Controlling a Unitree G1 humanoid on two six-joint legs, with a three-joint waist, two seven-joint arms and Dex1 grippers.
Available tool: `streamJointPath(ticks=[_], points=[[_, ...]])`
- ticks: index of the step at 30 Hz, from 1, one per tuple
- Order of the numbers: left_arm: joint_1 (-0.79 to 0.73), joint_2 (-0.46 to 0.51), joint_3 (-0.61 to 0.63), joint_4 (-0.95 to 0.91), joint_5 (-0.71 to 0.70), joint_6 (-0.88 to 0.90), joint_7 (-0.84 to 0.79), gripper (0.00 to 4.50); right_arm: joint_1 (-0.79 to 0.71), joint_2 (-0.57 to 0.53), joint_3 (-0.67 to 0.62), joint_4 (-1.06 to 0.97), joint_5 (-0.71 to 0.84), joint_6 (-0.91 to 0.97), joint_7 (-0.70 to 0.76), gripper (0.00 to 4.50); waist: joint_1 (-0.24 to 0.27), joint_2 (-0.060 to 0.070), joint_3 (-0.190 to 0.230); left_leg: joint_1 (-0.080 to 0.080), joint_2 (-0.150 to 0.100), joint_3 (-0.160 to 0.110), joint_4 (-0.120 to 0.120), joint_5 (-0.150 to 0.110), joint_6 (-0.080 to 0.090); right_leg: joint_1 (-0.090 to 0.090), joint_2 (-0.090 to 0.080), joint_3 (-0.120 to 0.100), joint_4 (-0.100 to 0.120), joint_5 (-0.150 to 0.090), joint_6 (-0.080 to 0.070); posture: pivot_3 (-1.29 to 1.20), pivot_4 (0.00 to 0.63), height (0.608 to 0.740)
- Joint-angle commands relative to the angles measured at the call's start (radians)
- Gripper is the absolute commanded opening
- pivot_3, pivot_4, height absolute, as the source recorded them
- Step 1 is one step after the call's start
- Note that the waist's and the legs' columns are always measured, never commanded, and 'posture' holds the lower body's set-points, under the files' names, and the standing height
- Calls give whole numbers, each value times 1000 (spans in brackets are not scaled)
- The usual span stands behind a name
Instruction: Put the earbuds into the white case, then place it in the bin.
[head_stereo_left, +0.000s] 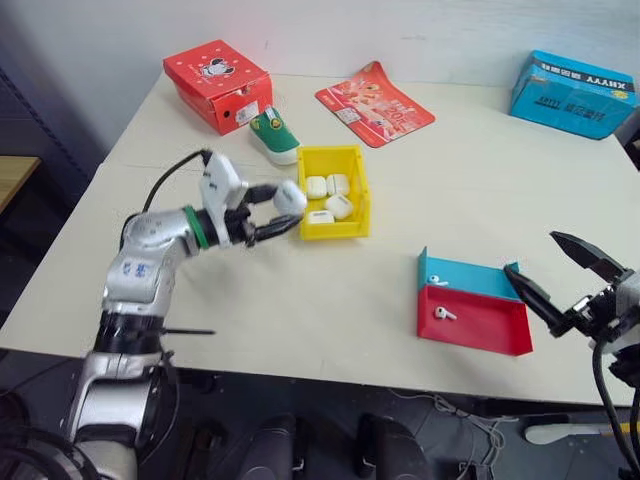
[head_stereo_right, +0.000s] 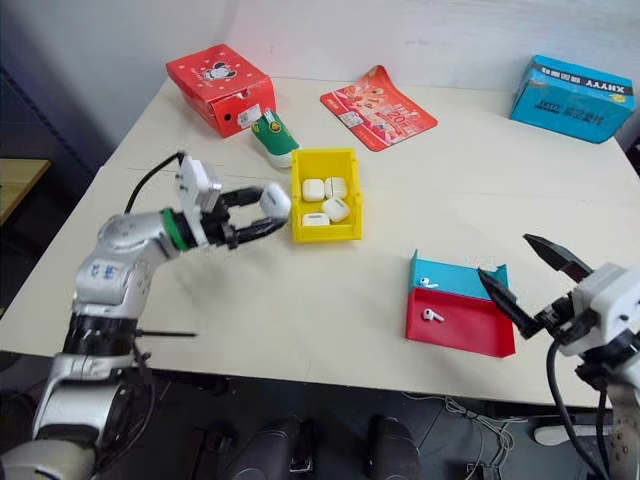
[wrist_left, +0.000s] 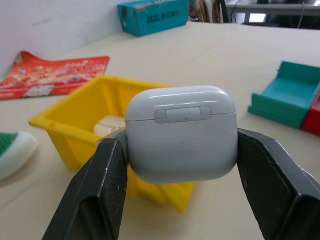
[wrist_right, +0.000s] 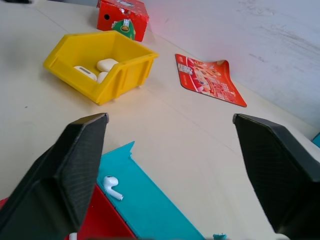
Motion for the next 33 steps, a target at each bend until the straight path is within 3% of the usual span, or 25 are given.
streamJointPath(ticks=[1, 7, 12, 15, 20, 26, 29, 33], points=[[-141, -70, -30, 214, 69, -81, 67, 2800, 29, 35, -30, -44, 7, -43, -54, 4444, 0, 0, 0, 0, 0, 1, 0, 0, 0, 0, 0, 0, 1, 0, 0, 0, 150, 740], [-341, -158, -71, 618, 203, -245, 203, 2800, 67, 61, -29, -51, -19, -80, -109, 4444, -12, -1, 1, 0, 0, 5, -1, 0, 0, -2, 1, -1, 1, 0, 0, 0, 150, 740], [-393, -196, -26, 734, 194, -356, 206, 4362, 71, 61, -17, -59, -31, -104, -134, 4500, -13, -2, 1, 0, 1, 6, -1, 0, 1, -4, 0, 1, 1, 0, 0, 0, 150, 740], [-387, -187, -6, 723, 185, -399, 183, 4474, 75, 56, -15, -60, -26, -103, -137, 4500, -13, -2, 1, 0, 1, 6, -1, 0, 1, -5, -2, 1, 2, 0, 0, 0, 150, 740], [-111, -1, 64, 336, 33, -378, -141, 4474, 8, -59, -4, 62, -18, -98, -34, 4500, -44, -2, 1, 2, 2, 9, -1, -1, -1, -6, -3, 6, 3, 0, 0, 0, 150, 740], [389, 301, 213, -35, 3, -314, -193, 4474, -137, -257, 90, 275, -7, -121, 232, 4500, -72, -3, 2, 13, 5, 11, -5, -1, -3, -1, -2, 17, 4, -2, -3, 0, 150, 740], [595, 360, 326, -135, -25, -315, -179, 4474, -226, -311, 159, 400, -28, -196, 363, 4500, -58, -4, 3, 14, 5, 10, -6, -5, -8, -1, -6, 18, 2, -3, -5, 0, 150, 740], [797, 358, 444, -252, -66, -316, -158, 4474, -343, -341, 227, 580, -61, -282, 470, 4500, -34, -4, 3, 14, 2, 8, -6, -7, -9, 0, -11, 16, 3, -4, -7, 0, 150, 740]])
